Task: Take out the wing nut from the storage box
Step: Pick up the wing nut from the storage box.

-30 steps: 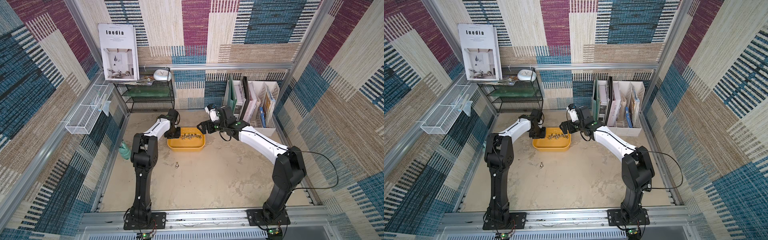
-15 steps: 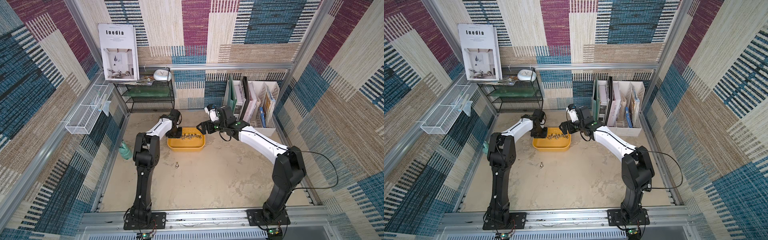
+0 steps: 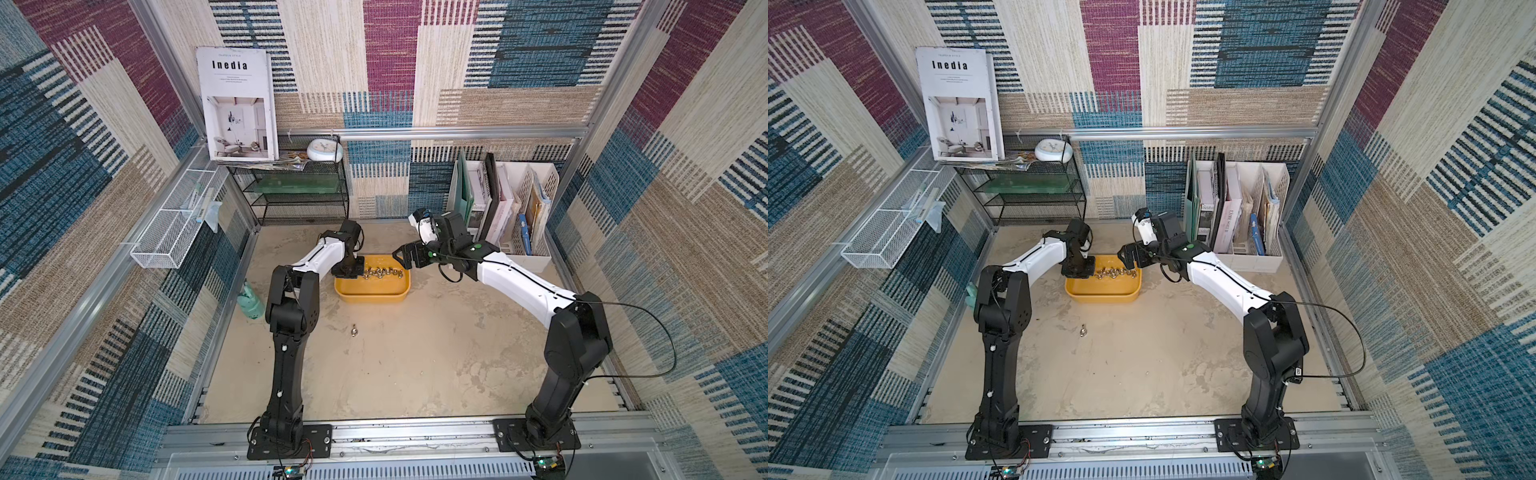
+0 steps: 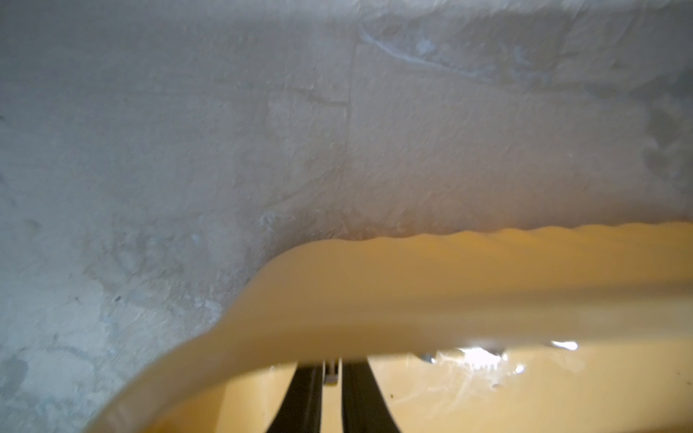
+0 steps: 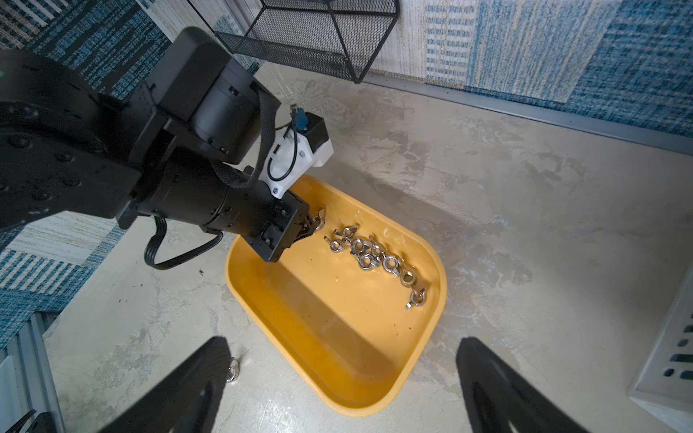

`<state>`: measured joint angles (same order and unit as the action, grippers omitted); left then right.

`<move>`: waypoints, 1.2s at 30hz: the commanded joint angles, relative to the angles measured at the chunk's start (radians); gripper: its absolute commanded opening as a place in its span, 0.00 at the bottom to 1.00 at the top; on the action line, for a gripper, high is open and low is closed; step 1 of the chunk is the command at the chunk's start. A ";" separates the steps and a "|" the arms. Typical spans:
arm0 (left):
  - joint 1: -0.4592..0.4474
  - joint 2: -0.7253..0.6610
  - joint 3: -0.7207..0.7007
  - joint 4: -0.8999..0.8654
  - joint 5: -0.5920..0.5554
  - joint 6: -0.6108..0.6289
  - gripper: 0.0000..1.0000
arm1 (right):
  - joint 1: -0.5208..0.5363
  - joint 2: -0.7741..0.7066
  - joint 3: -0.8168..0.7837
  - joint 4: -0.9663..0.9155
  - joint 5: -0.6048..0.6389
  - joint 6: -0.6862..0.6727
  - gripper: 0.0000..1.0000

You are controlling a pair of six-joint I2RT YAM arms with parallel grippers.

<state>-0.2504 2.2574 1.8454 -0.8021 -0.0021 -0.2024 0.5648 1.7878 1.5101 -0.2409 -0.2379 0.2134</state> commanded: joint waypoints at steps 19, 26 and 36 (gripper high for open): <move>-0.042 -0.206 -0.115 -0.008 -0.018 -0.091 0.00 | -0.002 -0.008 -0.007 -0.002 -0.029 -0.008 0.99; -0.088 -0.387 -0.290 -0.008 -0.039 -0.167 0.00 | -0.002 -0.031 -0.038 0.010 -0.041 -0.003 0.99; -0.139 -0.672 -0.593 0.011 -0.074 -0.277 0.00 | 0.010 -0.064 -0.100 0.052 -0.126 0.012 0.99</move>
<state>-0.3832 1.6306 1.3056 -0.8059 -0.0566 -0.4416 0.5686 1.7340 1.4162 -0.2249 -0.3214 0.2176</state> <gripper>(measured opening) 0.089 0.992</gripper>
